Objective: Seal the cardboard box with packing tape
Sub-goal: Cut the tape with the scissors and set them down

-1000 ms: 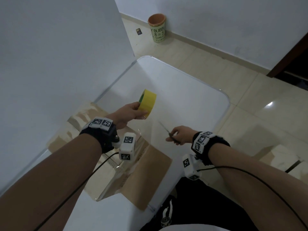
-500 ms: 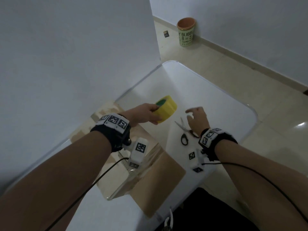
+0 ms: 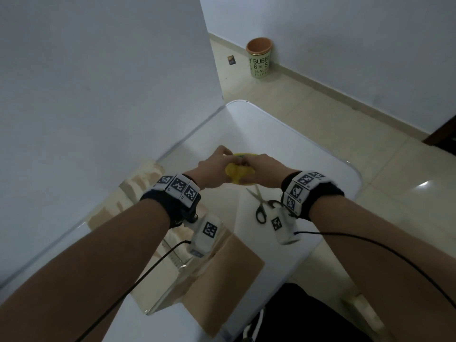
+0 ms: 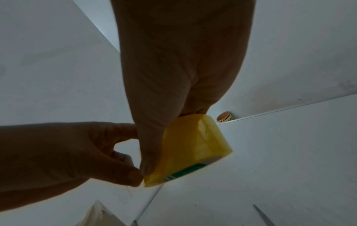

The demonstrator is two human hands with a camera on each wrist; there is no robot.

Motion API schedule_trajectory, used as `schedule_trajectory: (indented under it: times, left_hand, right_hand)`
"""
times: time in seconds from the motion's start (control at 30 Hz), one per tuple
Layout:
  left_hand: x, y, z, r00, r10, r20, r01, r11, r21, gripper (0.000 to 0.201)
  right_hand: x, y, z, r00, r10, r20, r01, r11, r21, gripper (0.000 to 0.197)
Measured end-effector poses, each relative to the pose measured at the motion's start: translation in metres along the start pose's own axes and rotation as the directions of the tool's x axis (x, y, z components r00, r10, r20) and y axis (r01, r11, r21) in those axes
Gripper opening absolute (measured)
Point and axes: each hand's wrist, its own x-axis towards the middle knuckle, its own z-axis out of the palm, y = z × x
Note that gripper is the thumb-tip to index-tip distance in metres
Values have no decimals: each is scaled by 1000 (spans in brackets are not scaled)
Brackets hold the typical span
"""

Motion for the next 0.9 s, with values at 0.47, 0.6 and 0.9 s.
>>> schedule_trajectory:
  times: [0.47, 0.6, 0.9]
  left_hand:
    - [8, 10, 6, 988, -84, -132, 71, 992, -103, 20]
    - [17, 15, 4, 992, -126, -29, 96, 868, -487, 36]
    - [24, -13, -9, 954, -296, -54, 170, 678, -716, 35]
  right_hand:
    - [16, 21, 22, 981, 91, -171, -126, 972, -201, 27]
    - [10, 40, 20, 954, 215, -208, -238, 967, -93, 22]
    - [18, 124, 19, 897, 329, -296, -402, 886, -232, 24]
